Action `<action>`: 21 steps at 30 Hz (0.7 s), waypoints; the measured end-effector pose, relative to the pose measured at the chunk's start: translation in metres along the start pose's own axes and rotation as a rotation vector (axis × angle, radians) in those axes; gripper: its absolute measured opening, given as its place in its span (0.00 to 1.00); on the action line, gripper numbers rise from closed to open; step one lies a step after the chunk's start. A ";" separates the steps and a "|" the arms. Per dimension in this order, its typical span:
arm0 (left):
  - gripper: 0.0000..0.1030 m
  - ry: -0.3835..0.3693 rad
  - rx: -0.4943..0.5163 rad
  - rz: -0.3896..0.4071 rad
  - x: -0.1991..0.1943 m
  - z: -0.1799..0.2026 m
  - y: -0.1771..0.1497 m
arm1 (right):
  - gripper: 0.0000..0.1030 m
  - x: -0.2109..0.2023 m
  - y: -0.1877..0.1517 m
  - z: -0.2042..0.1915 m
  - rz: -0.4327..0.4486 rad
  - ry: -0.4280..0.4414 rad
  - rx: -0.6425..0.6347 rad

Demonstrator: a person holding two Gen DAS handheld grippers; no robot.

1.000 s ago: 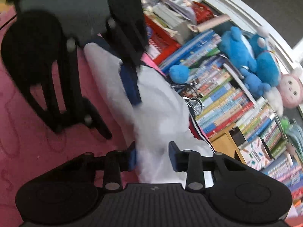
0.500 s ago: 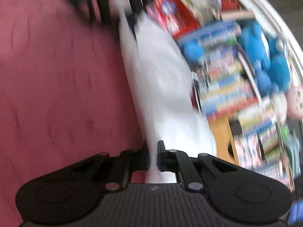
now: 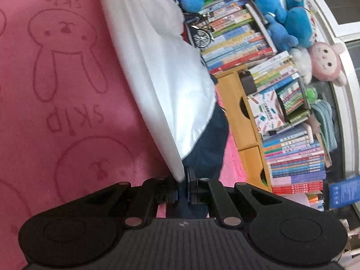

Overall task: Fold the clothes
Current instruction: 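Hold the jacket hanging from both grippers above the blanket, then lower the jacket onto the blanket and open both grippers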

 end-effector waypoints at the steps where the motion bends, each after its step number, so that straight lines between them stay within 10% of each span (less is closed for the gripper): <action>1: 0.07 -0.001 -0.004 -0.003 -0.001 0.000 -0.001 | 0.08 -0.002 -0.001 0.001 -0.001 -0.004 0.004; 12: 0.06 -0.076 -0.108 -0.061 -0.038 -0.001 -0.035 | 0.09 -0.035 -0.023 0.014 0.012 0.025 0.204; 21: 0.14 -0.231 -0.795 -0.053 -0.079 -0.063 -0.086 | 0.36 -0.077 -0.053 0.022 0.082 0.239 0.755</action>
Point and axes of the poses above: each gripper's, at about its wrist camera, not at the fingertips, and x roughly the way its jaws point, z to its right, y to its top, the point moved 4 cm from there along x, roughly the way its jaws point, and after that the axes turned 8 degrees about -x, right-handed, at the moved point
